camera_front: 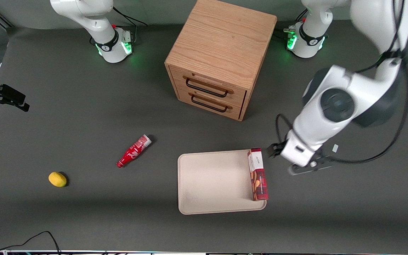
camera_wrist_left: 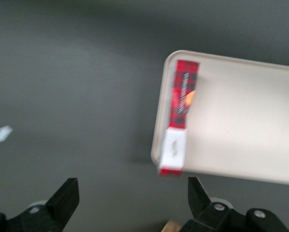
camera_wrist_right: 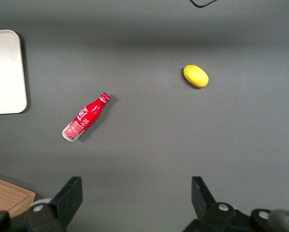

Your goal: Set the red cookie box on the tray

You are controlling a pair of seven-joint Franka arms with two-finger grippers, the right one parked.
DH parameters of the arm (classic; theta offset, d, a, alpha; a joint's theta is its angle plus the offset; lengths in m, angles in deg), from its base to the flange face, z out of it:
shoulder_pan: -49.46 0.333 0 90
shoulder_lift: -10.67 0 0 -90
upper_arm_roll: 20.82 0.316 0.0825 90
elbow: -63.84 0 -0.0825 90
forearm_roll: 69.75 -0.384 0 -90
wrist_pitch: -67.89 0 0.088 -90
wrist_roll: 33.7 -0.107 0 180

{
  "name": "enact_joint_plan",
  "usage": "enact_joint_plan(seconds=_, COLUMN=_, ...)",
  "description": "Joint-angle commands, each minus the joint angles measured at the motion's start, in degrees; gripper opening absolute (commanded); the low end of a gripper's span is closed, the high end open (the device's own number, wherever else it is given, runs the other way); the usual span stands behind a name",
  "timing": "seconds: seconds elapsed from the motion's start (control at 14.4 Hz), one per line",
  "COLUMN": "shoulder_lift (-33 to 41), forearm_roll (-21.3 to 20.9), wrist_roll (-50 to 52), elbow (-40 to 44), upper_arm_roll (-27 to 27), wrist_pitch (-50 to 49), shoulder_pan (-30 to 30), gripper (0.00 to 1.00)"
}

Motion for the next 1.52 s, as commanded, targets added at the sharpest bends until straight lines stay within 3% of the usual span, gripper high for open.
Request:
enact_joint_plan(seconds=0.0, shoulder_lift=9.02, forearm_roll=7.70, wrist_roll=-11.45, elbow=-2.19, upper_arm_roll=9.17, wrist_pitch=-6.95, shoulder_pan=-0.32, gripper=1.00)
enact_joint_plan(seconds=0.35, shoulder_lift=20.63, forearm_roll=12.55, wrist_roll=-34.64, elbow=-3.76, upper_arm_roll=23.15, wrist_pitch=-22.42, shoulder_pan=-0.41, gripper=1.00)
enact_joint_plan(seconds=0.62, shoulder_lift=29.60, forearm_roll=12.83, wrist_roll=-45.66, elbow=-12.37, upper_arm_roll=30.45, wrist_pitch=-24.03, shoulder_pan=-0.50, gripper=1.00)
enact_joint_plan(seconds=1.11, shoulder_lift=41.99, forearm_roll=12.65, wrist_roll=-46.47, elbow=-29.94, upper_arm_roll=30.65, wrist_pitch=-14.11, shoulder_pan=-0.50, gripper=1.00)
enact_joint_plan(seconds=1.46, shoulder_lift=39.38, forearm_roll=12.65, wrist_roll=-46.73, elbow=-25.50, upper_arm_roll=28.02, wrist_pitch=-16.28, shoulder_pan=-0.50, gripper=1.00)
